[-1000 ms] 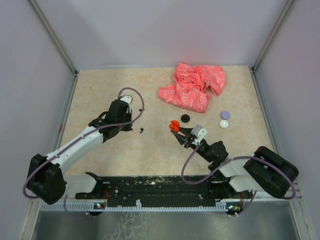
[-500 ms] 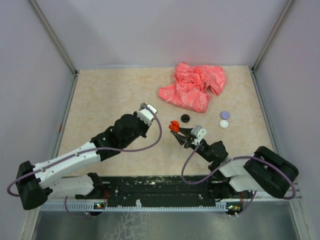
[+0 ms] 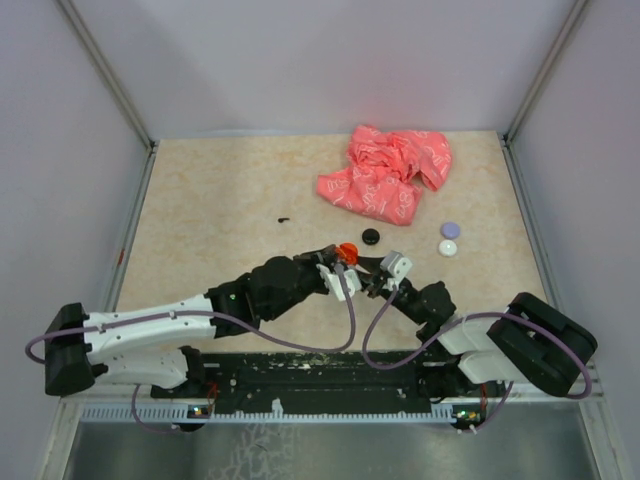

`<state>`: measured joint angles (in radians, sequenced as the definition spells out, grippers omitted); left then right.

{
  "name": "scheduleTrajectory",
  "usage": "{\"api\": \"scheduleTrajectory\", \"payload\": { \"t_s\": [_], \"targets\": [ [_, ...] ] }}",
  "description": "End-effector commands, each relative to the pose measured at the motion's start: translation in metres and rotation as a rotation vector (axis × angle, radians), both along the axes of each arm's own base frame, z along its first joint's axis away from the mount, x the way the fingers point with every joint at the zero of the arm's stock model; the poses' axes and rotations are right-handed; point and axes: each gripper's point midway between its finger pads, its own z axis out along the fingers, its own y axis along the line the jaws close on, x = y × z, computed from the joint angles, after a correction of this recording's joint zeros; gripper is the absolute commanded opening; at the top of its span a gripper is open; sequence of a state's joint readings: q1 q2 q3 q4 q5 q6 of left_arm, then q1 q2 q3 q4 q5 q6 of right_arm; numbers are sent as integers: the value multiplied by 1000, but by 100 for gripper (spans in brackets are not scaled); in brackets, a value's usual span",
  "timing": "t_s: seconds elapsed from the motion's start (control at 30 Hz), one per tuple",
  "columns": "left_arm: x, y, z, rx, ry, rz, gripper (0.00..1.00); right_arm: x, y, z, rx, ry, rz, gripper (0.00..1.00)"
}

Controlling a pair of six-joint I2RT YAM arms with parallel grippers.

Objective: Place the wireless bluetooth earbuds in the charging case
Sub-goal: Place the earbud in the charging case.

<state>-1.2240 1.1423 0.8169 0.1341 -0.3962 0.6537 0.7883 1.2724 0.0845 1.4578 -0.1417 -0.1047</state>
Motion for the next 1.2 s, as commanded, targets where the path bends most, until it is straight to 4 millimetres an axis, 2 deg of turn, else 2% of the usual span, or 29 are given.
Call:
{"api": "scheduleTrajectory", "payload": {
  "t_s": [0.0,0.13,0.33,0.8,1.17],
  "targets": [
    [-1,-16,22,92,-183,-68,13,-4,3,19,43,-48,24,0],
    [-3,-20,20,147,-254,-87,12,-4,3,19,45,-48,25,0],
    [-6,-21,14,193,-271,-118,11,-5,3,20,45,-49,26,0],
    [-11,-12,-7,244,-297,-145,11,-12,3,26,71,-65,55,0],
    [-7,-7,-14,324,-302,-145,11,-15,4,29,82,-69,71,0]
  ]
}}
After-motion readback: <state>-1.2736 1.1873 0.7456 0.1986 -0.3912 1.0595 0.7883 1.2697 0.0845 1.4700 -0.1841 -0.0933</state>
